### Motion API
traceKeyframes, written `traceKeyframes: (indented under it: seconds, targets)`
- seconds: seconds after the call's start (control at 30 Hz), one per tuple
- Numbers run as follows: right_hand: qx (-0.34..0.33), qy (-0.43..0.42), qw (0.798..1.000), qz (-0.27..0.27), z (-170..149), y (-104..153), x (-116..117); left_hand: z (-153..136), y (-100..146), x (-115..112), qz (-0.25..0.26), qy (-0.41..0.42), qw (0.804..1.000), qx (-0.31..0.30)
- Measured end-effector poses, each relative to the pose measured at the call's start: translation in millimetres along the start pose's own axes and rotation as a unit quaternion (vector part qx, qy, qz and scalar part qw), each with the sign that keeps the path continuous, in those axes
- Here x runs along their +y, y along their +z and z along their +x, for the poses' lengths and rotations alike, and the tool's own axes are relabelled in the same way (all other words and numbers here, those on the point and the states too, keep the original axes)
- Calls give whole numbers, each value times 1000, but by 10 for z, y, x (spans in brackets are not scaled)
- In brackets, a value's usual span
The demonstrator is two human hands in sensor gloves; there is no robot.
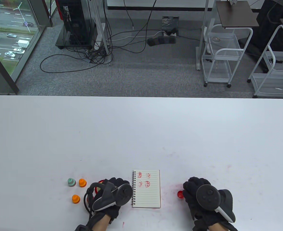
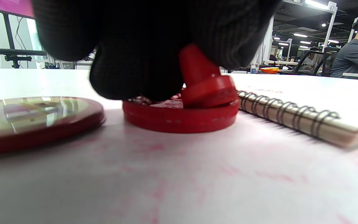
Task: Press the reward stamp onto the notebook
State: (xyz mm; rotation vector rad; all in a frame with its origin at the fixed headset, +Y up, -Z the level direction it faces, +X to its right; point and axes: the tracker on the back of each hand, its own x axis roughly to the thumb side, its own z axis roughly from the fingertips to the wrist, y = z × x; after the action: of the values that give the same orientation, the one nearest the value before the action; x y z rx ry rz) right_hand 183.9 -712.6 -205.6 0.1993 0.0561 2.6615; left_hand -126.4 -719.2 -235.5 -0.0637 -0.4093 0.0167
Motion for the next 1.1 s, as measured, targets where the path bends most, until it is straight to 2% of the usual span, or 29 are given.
traceKeyframes:
  seconds: [0.57,1.1]
  targets:
    - [-3,-4,1000,11,8,0,13,-42,29,42,1,-1,1000,18]
    - [-14,-8,1000,-7,19,9,-17,52,122,283,65,10,998,-8]
